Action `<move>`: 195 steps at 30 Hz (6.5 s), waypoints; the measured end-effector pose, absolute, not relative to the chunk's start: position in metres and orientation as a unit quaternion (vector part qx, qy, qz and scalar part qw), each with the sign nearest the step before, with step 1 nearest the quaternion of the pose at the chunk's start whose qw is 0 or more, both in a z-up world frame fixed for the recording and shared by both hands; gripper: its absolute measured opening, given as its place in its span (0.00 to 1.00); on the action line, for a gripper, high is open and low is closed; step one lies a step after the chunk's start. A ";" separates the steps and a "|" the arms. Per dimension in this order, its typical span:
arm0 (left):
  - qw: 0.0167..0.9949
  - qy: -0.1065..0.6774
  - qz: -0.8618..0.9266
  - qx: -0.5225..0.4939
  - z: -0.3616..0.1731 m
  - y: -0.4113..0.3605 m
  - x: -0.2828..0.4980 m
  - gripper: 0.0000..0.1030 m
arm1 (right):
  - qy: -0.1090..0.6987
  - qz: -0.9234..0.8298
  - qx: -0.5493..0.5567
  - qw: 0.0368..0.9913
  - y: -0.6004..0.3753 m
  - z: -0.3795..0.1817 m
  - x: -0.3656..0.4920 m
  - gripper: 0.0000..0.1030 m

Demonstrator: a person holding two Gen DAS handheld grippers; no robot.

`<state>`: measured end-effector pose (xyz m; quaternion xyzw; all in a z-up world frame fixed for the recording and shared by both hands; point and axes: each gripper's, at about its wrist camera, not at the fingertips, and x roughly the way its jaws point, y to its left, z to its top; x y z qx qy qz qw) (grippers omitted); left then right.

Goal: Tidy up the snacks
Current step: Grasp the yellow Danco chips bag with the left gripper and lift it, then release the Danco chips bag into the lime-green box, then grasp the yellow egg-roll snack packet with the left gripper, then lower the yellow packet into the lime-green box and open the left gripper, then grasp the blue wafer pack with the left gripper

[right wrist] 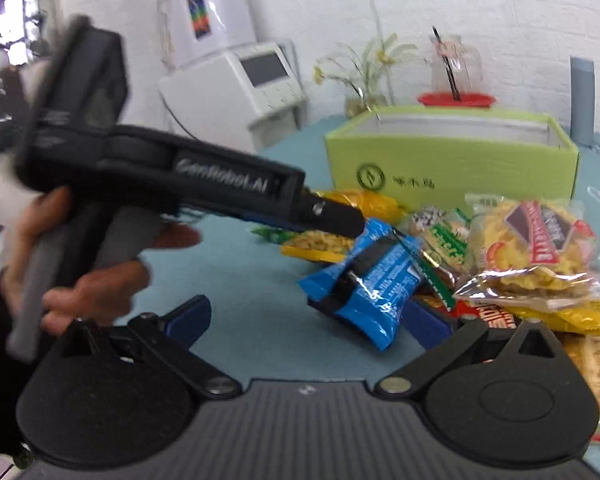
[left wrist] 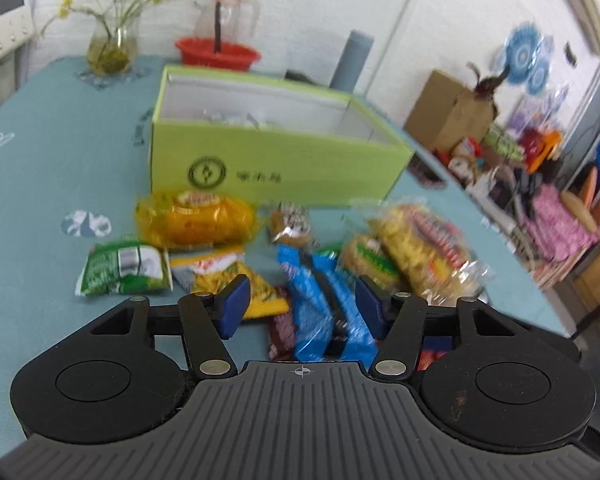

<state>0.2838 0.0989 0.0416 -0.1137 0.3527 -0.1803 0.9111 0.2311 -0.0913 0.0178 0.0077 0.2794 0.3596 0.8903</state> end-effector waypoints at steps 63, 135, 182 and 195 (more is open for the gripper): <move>0.908 0.359 -0.196 -0.094 0.078 0.031 0.513 0.15 | 0.256 0.254 -0.060 0.931 -0.092 0.052 0.474 0.83; 0.844 0.428 -0.307 -0.099 0.043 -0.043 0.394 0.15 | 0.260 0.226 -0.041 0.938 -0.171 0.013 0.316 0.70; 0.890 0.394 -0.193 -0.122 0.010 0.077 0.303 0.19 | 0.306 0.338 0.017 0.890 -0.062 -0.027 0.276 0.90; 0.883 0.409 -0.168 -0.154 -0.001 0.090 0.218 0.17 | 0.309 0.373 -0.015 0.875 -0.046 -0.033 0.196 0.90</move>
